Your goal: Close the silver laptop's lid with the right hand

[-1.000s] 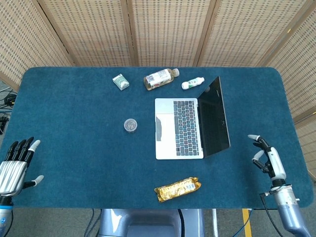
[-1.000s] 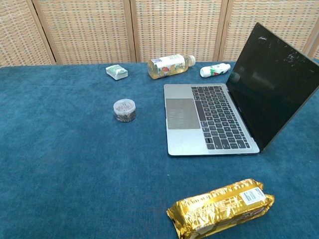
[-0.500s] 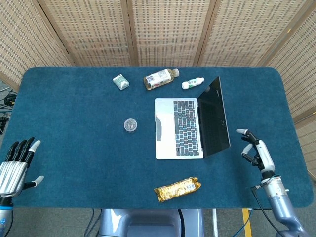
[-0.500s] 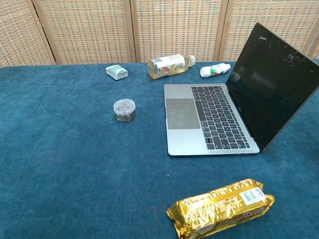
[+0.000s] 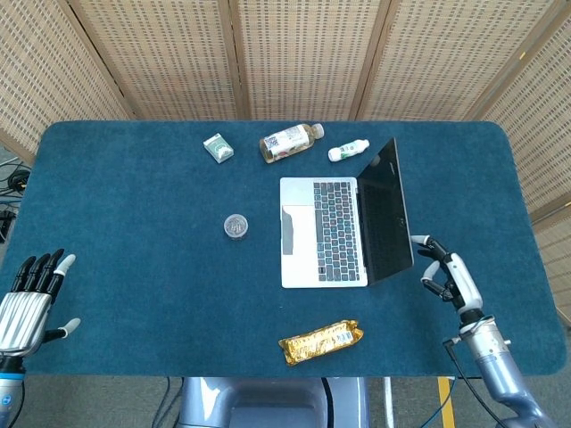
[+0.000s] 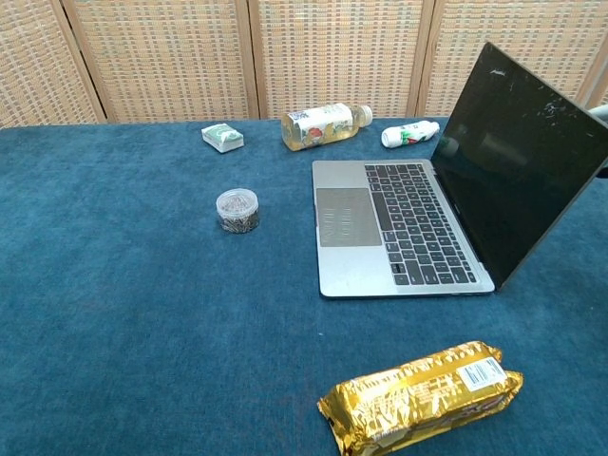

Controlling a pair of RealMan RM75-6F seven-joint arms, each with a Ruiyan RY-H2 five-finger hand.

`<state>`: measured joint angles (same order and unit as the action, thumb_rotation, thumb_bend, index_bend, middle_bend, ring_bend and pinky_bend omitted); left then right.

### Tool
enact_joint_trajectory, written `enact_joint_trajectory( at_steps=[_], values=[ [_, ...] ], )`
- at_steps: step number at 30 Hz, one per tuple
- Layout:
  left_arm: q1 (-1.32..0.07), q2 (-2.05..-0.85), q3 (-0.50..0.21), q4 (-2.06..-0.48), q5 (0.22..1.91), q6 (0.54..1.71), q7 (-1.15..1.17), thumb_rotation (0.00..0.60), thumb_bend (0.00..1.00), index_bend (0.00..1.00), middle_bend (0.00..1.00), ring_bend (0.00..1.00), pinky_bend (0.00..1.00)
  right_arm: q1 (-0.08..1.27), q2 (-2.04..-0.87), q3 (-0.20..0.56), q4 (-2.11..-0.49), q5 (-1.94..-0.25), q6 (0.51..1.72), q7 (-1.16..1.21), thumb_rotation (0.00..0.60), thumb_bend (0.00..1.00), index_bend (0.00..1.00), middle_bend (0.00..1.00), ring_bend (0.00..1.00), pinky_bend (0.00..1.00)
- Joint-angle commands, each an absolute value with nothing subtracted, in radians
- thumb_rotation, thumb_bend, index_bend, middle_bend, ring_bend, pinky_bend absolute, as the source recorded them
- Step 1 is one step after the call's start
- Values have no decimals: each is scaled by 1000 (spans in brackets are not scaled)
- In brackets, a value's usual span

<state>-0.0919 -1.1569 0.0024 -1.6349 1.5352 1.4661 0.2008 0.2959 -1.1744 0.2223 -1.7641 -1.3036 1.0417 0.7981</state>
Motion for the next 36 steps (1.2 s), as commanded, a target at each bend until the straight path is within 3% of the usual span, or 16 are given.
enact_joint_trajectory(
  at_steps=[1, 36],
  values=[
    [-92, -1157, 3, -1635, 1536, 1465, 202, 600, 5, 0, 0, 0, 0, 297, -1151, 214, -1783, -1338, 1025, 853, 600, 1000, 235, 211, 150, 169],
    [-92, -1158, 6, -1637, 1542, 1466, 206, 600, 5, 0, 0, 0, 0, 359, -1126, 163, -1811, -1439, 1005, 964, 600, 1000, 238, 212, 150, 169]
  ],
)
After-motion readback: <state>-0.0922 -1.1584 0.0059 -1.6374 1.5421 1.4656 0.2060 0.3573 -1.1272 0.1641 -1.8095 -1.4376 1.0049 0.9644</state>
